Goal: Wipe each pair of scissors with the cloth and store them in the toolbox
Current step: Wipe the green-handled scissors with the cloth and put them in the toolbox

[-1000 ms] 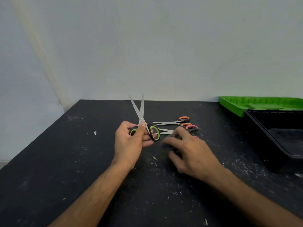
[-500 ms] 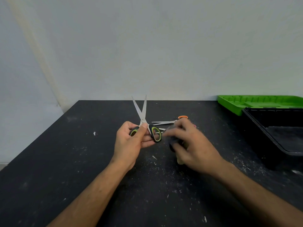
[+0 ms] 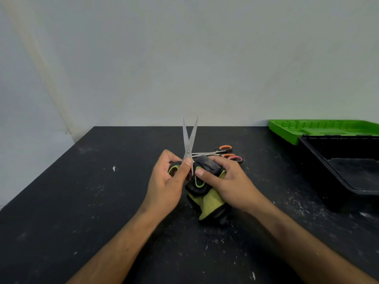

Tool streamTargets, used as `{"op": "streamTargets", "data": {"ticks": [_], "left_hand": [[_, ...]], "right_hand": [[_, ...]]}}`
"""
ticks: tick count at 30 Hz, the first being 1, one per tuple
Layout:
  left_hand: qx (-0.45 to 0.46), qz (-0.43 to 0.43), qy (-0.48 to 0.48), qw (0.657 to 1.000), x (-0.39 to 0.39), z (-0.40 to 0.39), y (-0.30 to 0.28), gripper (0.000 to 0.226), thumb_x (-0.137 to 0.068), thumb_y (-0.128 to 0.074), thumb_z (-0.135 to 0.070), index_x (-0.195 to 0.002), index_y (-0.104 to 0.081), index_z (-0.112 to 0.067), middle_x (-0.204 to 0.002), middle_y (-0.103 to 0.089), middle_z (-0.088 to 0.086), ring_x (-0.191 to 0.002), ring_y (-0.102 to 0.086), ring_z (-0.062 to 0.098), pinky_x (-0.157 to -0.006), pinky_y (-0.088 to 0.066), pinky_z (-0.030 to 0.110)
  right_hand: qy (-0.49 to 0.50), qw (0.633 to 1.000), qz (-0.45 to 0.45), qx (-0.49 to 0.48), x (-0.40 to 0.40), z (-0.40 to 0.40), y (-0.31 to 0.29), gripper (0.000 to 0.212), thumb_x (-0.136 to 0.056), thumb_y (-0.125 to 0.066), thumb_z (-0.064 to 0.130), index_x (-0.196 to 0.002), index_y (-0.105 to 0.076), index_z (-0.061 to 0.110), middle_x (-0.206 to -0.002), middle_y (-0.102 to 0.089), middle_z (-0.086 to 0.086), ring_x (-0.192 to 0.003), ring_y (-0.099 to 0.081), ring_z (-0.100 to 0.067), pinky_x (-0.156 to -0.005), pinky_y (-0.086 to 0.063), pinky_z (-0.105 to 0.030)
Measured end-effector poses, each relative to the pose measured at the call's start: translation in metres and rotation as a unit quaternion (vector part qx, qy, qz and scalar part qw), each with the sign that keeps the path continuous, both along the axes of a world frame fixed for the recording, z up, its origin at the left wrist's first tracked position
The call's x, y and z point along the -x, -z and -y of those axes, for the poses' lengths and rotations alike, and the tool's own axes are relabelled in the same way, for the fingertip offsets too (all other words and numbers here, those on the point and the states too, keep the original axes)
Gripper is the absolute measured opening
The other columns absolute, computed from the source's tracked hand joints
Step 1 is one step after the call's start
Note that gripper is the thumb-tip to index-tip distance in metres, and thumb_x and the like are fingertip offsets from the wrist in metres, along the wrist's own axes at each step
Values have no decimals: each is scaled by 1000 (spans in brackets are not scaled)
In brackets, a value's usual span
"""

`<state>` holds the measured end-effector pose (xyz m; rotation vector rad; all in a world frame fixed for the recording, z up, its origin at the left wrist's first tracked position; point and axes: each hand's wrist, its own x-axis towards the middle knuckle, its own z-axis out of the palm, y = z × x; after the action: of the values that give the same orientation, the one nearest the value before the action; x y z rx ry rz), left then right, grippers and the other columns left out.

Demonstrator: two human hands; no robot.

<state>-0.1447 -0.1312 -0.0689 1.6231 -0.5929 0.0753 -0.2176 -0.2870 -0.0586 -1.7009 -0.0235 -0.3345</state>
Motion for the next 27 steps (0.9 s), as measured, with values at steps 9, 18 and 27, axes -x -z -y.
{"op": "streamTargets", "data": {"ticks": [9,18,27], "left_hand": [[-22,20,7,1000,1,1,0,35,-95,-59,-42,-89,-57,-8,-77,-55,10,-64,-45,5,-59,-41,21],[-33,-29,28,999,2,1,0,47,-95,-53,-54,-90,-53,-7,-66,-42,4,-58,-39,15,-56,-39,33],[-9,-46,36,998,6,6,-1,22,-96,-65,-35,-108,-77,-22,-102,-80,-7,-100,-75,6,-85,-57,19]], "right_hand": [[-17,1000,-8,25,3,7,-7,19,-101,-66,18,-115,-77,13,-113,-78,-10,-111,-71,-29,-98,-56,-39],[14,998,-19,58,4,13,0,13,-99,-70,26,-104,-77,17,-95,-79,1,-88,-73,-14,-80,-57,-25],[168,914,102,356,3,2,10,29,-90,-72,46,-80,-62,21,-73,-54,8,-70,-50,-11,-61,-41,-29]]}}
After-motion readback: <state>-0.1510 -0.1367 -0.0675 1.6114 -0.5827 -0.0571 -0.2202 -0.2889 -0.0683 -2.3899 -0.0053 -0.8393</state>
